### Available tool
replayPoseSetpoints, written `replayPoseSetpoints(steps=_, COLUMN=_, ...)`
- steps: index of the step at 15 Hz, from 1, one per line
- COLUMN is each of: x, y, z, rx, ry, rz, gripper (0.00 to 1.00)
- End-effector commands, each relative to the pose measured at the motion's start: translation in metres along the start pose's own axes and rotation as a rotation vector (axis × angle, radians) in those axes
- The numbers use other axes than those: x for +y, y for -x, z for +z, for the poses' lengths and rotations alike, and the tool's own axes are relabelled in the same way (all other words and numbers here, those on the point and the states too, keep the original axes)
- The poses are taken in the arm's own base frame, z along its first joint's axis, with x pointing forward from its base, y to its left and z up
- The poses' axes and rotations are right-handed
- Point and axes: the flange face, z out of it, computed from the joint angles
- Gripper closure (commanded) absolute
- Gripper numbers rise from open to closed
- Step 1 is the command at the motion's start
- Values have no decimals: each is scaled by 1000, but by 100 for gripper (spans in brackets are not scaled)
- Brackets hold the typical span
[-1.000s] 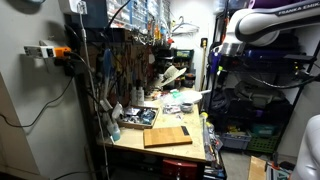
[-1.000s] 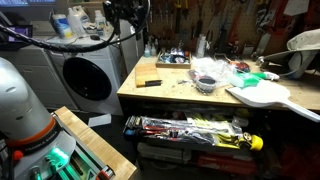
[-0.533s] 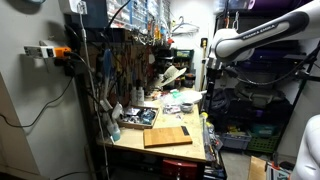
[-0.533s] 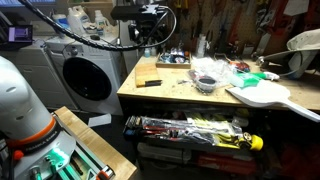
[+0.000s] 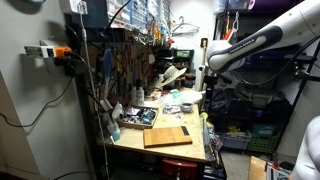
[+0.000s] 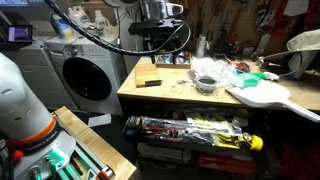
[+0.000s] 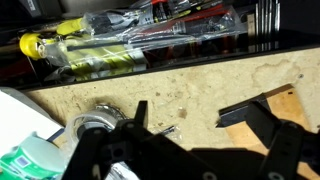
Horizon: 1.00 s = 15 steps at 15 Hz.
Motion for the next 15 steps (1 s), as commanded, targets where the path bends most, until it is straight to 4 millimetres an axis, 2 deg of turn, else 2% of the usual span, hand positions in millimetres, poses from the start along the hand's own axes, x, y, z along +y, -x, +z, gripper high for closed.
replayPoseSetpoints(steps=1, x=-1, y=-1, z=-2, rx=3, ry=2, rz=-2, gripper=0)
replayPoseSetpoints(steps=6, x=-1, y=-1, z=-3, rx=5, ry=3, rz=-2, gripper=0)
replayPoseSetpoints(steps=15, x=52, y=-34, z=39, rx=61, ry=98, rz=55, gripper=0)
